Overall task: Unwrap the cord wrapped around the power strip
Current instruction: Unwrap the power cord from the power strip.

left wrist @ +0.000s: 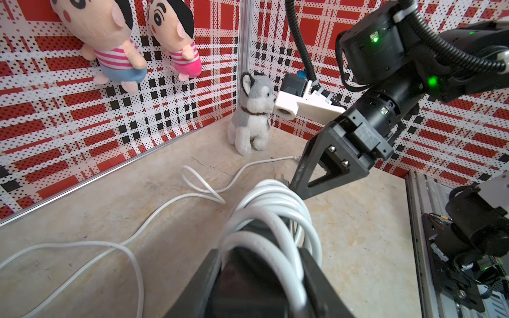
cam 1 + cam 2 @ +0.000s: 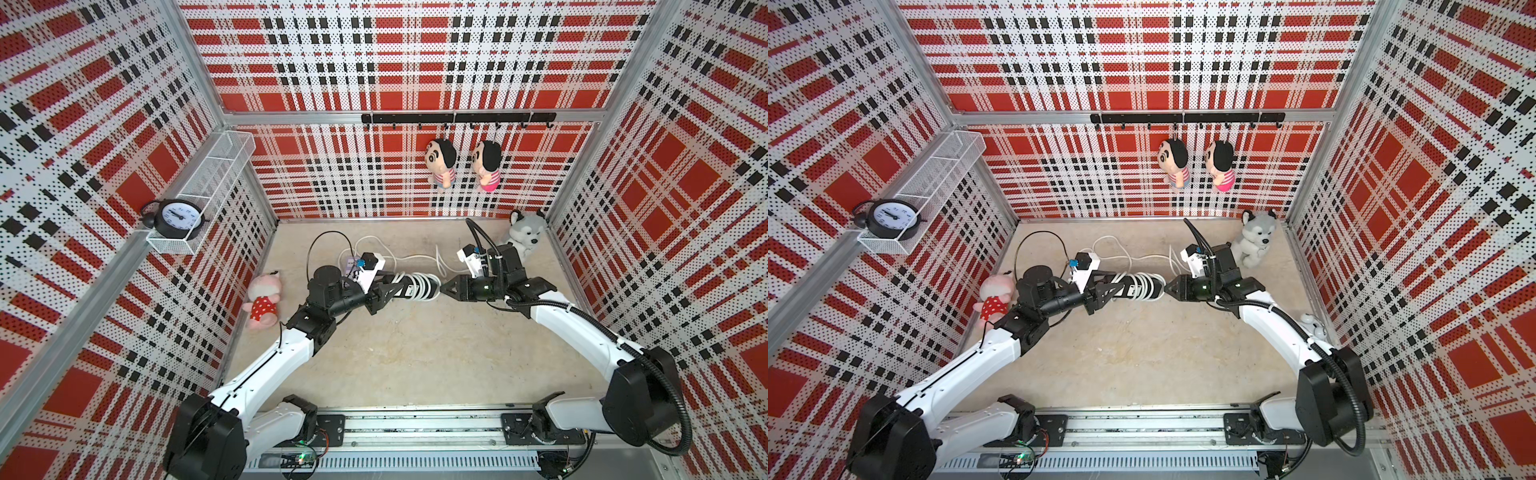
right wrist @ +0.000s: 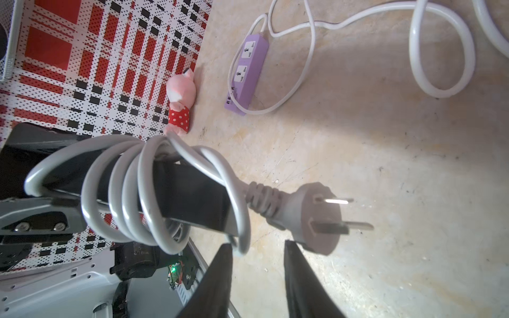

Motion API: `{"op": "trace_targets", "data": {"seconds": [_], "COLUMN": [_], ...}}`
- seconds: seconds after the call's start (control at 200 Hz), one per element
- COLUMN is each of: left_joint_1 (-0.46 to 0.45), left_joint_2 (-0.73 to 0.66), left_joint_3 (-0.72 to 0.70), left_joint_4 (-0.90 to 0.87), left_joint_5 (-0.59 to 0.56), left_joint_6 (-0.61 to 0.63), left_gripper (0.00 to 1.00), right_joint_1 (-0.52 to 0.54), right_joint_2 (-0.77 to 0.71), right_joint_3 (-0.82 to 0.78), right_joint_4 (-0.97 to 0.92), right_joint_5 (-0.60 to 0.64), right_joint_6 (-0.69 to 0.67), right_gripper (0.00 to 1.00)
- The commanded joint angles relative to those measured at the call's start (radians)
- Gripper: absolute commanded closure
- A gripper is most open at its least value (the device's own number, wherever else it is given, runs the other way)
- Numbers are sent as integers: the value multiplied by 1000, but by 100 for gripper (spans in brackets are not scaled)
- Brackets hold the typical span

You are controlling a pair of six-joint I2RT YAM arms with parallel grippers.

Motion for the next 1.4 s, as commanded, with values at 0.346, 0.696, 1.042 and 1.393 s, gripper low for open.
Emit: {"op": "trace_targets", "data": {"seconds": [0.346,0.696,1.042,1.393], "left_joint_1": [-8,87,198,250], "left_joint_2": [-16,-29,-68,-86], "left_joint_3": [-1,-40,-80,-87], "left_joint_4": [135,135,176,219], "left_joint_5": [27,42,121,168], "left_joint_6": [-32,-91,-168,-223], "left_gripper": [100,100,100,100], "right_joint_1": [34,-5,-104,-177], "right_joint_2": [64,1,-37,-10], "right_joint_3": [37,32,32,75], "right_joint_4": [103,-23,-122,-301], "right_joint_5": [-34,103,149,267], "right_joint_6": [80,-27,-103,-191], "right_gripper": [88,100,100,100]}}
